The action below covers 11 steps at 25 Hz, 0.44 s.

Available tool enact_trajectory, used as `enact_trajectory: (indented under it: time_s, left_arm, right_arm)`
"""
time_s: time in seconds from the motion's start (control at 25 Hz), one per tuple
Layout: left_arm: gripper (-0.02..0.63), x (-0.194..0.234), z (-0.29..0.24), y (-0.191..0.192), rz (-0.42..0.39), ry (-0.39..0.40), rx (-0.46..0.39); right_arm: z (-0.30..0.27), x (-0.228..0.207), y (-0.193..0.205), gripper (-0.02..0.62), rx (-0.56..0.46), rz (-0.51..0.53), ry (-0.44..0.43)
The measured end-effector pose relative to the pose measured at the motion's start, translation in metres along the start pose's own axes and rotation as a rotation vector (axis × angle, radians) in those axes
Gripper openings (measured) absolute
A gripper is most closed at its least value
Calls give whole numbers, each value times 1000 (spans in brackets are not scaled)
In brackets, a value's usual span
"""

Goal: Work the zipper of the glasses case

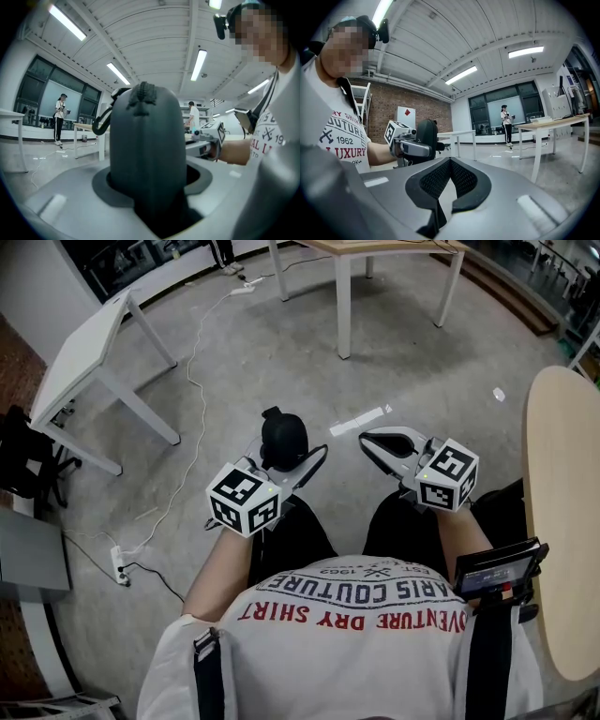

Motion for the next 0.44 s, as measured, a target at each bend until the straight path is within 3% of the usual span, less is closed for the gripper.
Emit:
enact_trajectory:
  time_s: [0.44]
  left_arm:
    - [250, 0, 9, -5, 0, -14, -5]
  right_arm:
    - [-3, 5, -7, -4, -3, 7, -15]
Point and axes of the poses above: the fingertips, and each gripper's own axes: z backward along the fingers, x to its left, y out of its underside, the point moved 10 cm from there along z, backward along the fingers, and after that the axes turned 9 degrees about -z, right-handed, at the moved point
